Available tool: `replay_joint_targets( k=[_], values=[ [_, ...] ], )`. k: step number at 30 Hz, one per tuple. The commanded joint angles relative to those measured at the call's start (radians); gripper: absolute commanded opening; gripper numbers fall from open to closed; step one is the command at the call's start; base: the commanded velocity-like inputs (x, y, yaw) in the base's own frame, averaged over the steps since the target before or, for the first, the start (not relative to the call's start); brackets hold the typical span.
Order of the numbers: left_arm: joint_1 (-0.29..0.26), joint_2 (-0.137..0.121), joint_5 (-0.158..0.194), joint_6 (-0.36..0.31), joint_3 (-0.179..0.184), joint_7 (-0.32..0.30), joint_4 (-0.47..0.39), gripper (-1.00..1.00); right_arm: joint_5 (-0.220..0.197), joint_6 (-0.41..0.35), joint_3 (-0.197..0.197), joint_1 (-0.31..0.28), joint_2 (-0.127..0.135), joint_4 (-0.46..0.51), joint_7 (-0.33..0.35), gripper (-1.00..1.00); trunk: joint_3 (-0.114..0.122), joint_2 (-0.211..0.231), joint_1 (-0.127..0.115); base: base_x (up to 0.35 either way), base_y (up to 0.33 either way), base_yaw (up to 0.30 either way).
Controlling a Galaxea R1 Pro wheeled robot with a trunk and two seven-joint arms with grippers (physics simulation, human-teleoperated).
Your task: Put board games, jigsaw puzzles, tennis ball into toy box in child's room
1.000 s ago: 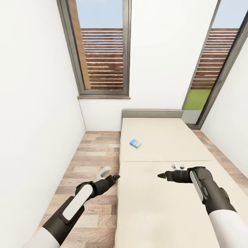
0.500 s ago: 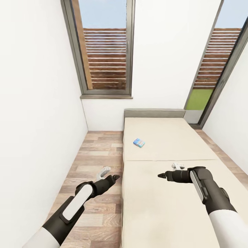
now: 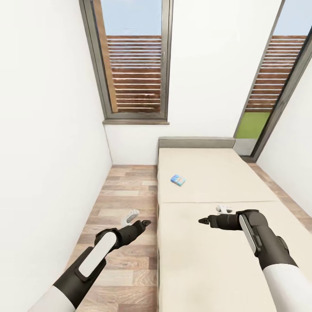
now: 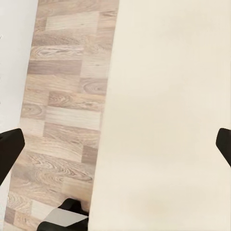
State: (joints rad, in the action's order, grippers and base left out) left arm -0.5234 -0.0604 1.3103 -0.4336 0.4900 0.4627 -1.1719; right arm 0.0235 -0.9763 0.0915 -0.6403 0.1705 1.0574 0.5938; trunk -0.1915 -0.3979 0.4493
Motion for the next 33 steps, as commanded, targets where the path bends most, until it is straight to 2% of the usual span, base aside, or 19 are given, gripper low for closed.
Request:
replay_joint_targets(
  k=[1,23,33],
  values=[
    [-0.001,-0.001,0.009,0.001,0.002,0.008,-0.002,1.0,0.003,-0.006,0.001,-0.001,0.0,0.001,0.004,1.0,-0.002,-0.002,0.001,0.058,0.222,0.0],
    [-0.001,-0.001,0.009,0.001,0.003,0.008,-0.002,1.0,0.0,0.009,0.001,0.004,0.001,0.001,0.006,1.0,-0.002,-0.002,0.001,0.054,0.264,0.0],
    [-0.001,-0.001,0.008,0.001,0.004,0.008,-0.002,1.0,0.0,0.01,0.001,0.005,0.001,0.001,0.006,1.0,-0.002,-0.002,0.001,0.008,0.111,0.0]
  ],
)
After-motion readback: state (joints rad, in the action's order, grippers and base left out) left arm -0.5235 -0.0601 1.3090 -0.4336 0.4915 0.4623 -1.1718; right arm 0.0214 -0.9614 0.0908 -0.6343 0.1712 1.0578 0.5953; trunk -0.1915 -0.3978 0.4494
